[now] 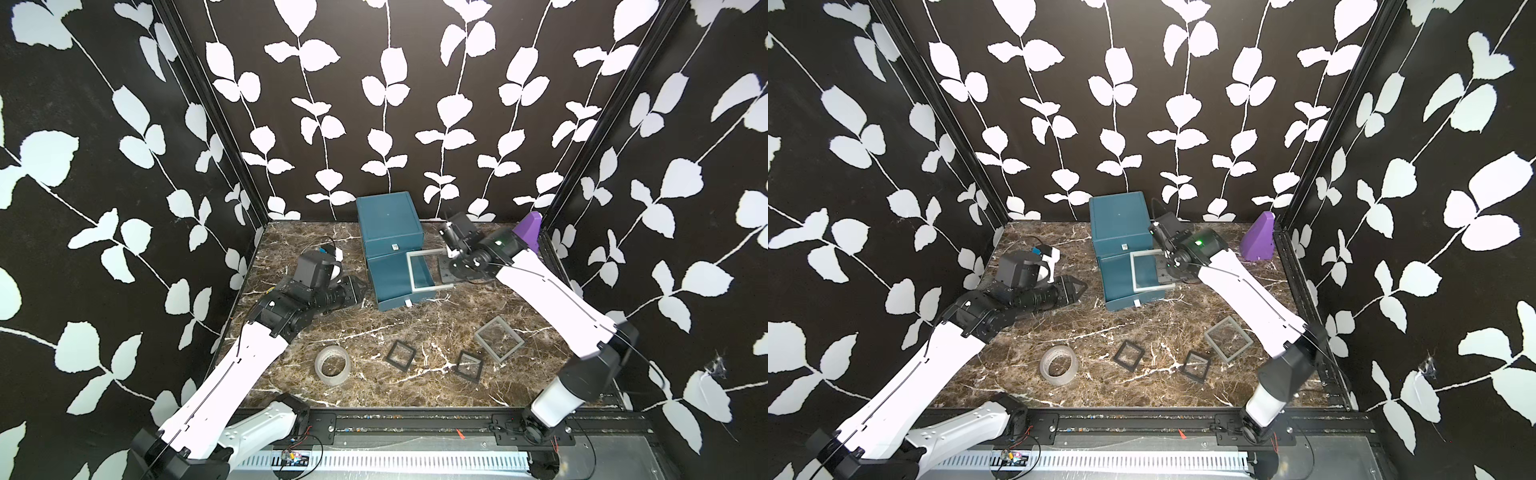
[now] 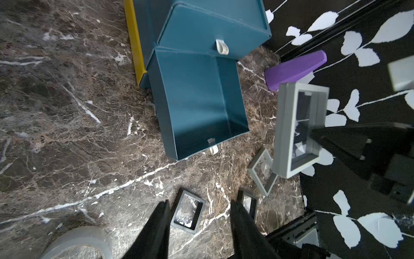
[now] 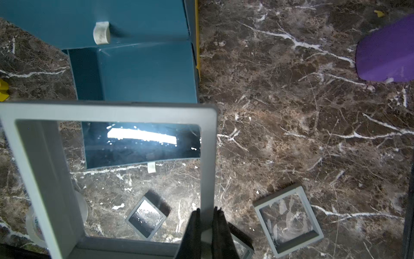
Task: Place the brooch boxes into the drawer by color
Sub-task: Place the brooch box in the drawer.
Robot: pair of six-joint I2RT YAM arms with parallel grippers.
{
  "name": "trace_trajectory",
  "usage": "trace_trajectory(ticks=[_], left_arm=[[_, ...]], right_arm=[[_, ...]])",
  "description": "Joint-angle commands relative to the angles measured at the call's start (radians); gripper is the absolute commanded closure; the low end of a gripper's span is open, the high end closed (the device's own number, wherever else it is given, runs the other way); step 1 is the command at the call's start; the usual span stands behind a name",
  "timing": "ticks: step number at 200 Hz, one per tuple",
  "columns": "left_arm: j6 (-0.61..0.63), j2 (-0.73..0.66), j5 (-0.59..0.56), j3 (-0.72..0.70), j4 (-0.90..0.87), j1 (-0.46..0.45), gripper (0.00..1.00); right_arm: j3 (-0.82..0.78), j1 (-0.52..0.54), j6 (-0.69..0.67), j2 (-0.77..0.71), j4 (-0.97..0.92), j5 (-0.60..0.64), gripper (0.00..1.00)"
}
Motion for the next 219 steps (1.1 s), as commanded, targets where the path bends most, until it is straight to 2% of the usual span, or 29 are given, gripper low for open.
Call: trace_trajectory(ticks=[1, 127, 219], left_arm=[[-0.009, 0.009, -0.012, 0.034, 0.001, 0.020, 0.58], [-0.009, 0.075, 0.001, 0.057, 0.039, 0.038, 0.57], [-0.009, 0.080, 0.013, 0.060, 0.038, 0.038, 0.58]], right_arm=[[0.052, 0.022, -0.016, 0.054, 0.049, 0.011, 1.00], [0.085, 0.036, -0.037, 0.272, 0.202, 0.013, 1.00], [0.060, 0.036, -0.051, 0.349, 0.257, 0.042, 1.00]])
